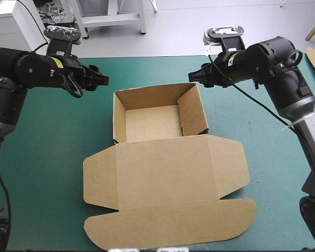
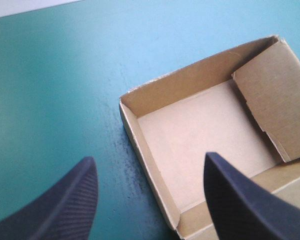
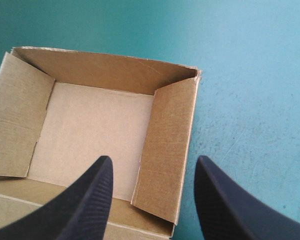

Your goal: Fold the box

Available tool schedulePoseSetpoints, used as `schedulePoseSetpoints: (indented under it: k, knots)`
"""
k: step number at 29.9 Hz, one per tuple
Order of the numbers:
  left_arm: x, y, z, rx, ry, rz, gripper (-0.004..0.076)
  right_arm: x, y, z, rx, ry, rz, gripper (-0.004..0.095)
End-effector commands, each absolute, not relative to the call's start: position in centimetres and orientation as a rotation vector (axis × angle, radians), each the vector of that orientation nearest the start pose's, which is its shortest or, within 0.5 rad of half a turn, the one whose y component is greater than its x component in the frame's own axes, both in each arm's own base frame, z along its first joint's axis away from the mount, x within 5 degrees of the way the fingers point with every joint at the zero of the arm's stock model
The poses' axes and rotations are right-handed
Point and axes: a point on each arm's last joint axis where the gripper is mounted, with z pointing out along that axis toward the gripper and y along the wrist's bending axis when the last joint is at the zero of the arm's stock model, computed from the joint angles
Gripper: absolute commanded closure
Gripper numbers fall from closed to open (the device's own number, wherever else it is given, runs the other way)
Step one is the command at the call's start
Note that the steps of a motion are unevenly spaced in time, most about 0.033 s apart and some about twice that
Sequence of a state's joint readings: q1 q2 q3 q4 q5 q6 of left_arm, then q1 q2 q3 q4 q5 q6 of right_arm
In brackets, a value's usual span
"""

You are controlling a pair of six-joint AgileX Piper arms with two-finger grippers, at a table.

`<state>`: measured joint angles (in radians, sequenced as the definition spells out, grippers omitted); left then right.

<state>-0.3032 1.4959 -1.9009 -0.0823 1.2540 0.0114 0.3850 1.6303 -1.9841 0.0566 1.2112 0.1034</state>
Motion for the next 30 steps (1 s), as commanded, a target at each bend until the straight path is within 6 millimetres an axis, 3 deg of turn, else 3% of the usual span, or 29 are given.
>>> schedulePoseSetpoints:
  k: [1,6,10,16,21,26,30]
  knots:
    - [24.3,-8.4,51.1,0.4,2.216,-0.248,0.0288,29.2,12.1,49.8,-0.326,2.2,0.315,0.0438]
    - [22.0,-7.6,51.3,0.417,2.201,-0.236,0.036,30.1,12.3,48.7,-0.33,2.232,0.282,0.0438]
    - [20.2,-6.7,49.4,0.452,2.235,-0.166,0.0447,32.0,12.8,46.7,-0.338,2.291,0.24,0.0438]
    - [17.4,-5.3,43.9,0.447,2.248,-0.089,0.057,35.4,14.2,42.5,-0.351,2.404,0.215,0.0438]
    - [13.7,-4.2,38.9,0.417,2.185,-0.114,0.0721,38.3,15.3,38.1,-0.362,2.514,0.189,0.0438]
    - [10.0,-3.1,33.9,0.408,2.151,-0.131,0.0731,40.2,16.1,34.5,-0.374,2.598,0.167,0.0438]
    - [7.5,-2.4,31.4,0.399,2.133,-0.144,0.0731,41.4,16.6,31.9,-0.382,2.655,0.151,0.0438]
